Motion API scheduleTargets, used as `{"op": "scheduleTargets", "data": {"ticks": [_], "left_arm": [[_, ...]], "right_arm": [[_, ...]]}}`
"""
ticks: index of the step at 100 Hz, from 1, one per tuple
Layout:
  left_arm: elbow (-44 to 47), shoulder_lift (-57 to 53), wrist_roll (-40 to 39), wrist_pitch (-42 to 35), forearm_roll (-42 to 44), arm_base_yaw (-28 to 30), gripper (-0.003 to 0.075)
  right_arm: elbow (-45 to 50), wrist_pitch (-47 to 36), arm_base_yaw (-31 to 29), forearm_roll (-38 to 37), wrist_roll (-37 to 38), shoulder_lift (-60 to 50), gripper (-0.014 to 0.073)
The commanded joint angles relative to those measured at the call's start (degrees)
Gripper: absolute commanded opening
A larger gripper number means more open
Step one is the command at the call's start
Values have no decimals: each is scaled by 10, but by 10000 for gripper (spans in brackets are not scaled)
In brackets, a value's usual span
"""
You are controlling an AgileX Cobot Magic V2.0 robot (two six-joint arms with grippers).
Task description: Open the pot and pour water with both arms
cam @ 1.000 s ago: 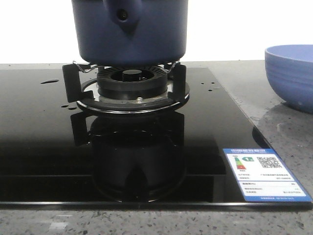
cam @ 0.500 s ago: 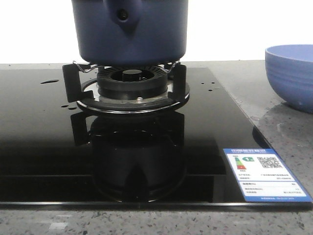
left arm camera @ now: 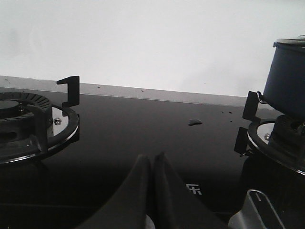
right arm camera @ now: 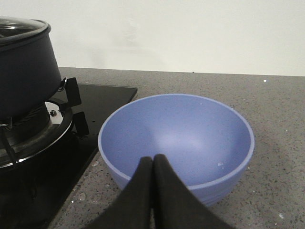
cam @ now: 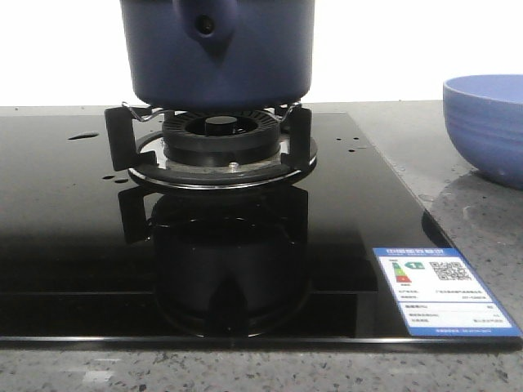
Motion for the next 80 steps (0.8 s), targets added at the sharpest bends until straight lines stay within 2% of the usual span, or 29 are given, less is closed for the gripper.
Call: {"op": "scheduleTargets", "data": {"ticks": [1, 74, 80], "left_arm": [[19, -16, -8, -44, -3, 0, -19], [19, -16, -8, -44, -3, 0, -19], [19, -16, -8, -44, -3, 0, -19]], "right_arm": [[-16, -36, -1, 4, -6, 3, -57], [-16, -36, -1, 4, -6, 3, -57], [-16, -41, -2, -23, 2, -1, -57]]}}
